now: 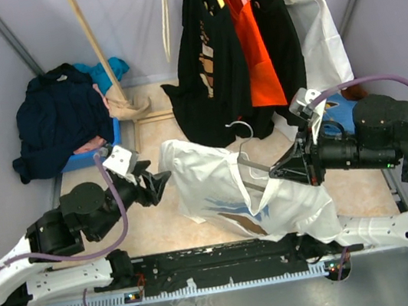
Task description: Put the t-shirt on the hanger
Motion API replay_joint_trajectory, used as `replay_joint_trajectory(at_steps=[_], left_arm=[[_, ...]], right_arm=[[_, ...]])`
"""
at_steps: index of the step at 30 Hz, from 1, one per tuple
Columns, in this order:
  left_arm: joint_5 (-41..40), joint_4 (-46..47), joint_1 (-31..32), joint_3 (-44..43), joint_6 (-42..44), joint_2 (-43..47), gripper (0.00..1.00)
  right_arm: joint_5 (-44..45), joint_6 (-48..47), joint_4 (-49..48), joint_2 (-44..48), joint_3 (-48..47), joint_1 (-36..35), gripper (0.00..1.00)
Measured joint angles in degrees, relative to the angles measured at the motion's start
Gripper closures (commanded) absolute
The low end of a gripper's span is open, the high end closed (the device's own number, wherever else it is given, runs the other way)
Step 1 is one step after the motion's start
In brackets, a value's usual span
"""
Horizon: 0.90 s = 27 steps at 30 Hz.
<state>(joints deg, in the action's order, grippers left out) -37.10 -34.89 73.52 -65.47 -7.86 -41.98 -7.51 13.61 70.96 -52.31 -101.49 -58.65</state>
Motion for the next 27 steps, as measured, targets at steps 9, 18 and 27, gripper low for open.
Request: replay_joint_trajectory(at_steps=[9,18,27], left_arm=[[5.86,-0.04,0.00,0.00,0.09,1.46,0.46],[1.03,-1.62,0.00,-0.02,-0.28,-3.08,0.74],[-5.27,-5.53,0.00,-2.36,-1.46,-6.54,1.00]], right_arm=[[-1.64,0.13,-0.55,0.00,-1.70,0.00,1.00],[-2.32,0.17,-1.07,0.00,-1.70,0.00,1.00],[-1.95,0.50,-1.03,0.07,-1.70,0.00,1.00]])
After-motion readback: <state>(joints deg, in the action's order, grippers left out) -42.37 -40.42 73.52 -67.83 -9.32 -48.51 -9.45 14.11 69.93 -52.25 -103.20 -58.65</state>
